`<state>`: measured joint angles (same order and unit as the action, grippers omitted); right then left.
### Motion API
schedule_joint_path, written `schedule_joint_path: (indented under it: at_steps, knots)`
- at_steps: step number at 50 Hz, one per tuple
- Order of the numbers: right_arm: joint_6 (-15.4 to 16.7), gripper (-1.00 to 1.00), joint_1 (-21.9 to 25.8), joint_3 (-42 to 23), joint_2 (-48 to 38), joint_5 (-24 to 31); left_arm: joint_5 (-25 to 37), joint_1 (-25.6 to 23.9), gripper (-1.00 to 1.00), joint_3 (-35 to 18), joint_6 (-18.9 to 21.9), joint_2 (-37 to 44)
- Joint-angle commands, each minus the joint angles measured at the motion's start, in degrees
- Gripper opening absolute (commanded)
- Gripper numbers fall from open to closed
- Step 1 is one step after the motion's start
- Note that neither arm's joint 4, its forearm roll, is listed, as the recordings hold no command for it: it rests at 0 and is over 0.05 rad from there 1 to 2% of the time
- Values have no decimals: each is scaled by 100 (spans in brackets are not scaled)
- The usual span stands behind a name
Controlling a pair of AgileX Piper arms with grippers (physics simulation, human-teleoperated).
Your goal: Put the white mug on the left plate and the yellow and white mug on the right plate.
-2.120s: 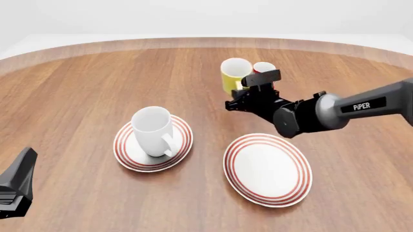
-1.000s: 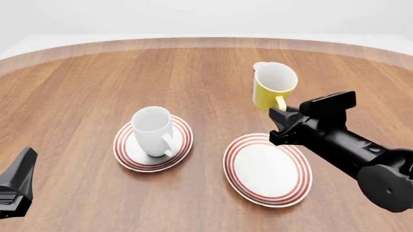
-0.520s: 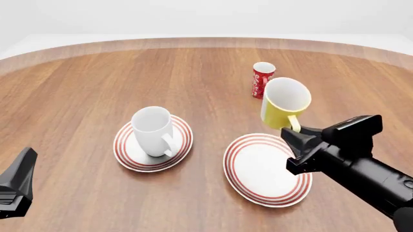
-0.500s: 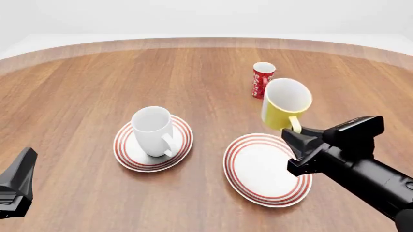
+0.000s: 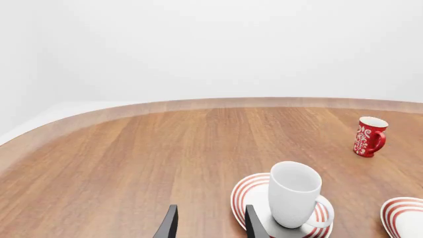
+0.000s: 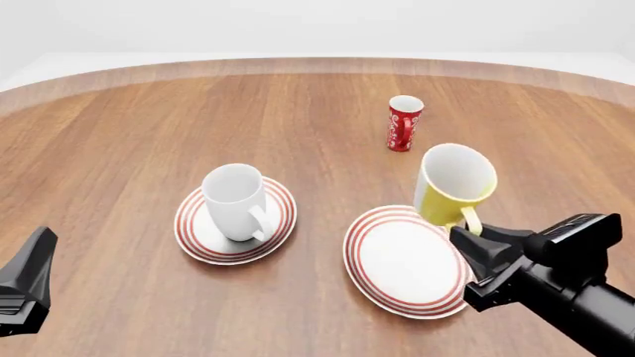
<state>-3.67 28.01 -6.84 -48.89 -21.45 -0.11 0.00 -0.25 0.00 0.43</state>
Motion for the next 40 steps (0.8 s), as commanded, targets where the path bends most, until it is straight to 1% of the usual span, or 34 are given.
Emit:
schedule_joint_path:
  at_steps: [1,8,13,19,23,25,28,37,40]
  knots:
    - [-123,-100,74,214,236,54,0,0,100,0,0,0]
    - [-218,-100,122,367,327,64,0,0,100,0,0,0]
    - [-280,-100,112,485,225,-77,0,0,100,0,0,0]
    - [-352,-100,125,584,207,-99,0,0,100,0,0,0]
    - [-412,-100,142,642,8,-284,0,0,100,0,0,0]
    - [-427,-100,177,652,-286,-527,0,0,100,0,0,0]
    - [-454,-100,200,661,-549,-740,0,0,100,0,0,0]
    - [-518,-100,224,681,-765,-869,0,0,100,0,0,0]
    - [-548,-100,237,682,-1026,-1075,0,0,100,0,0,0]
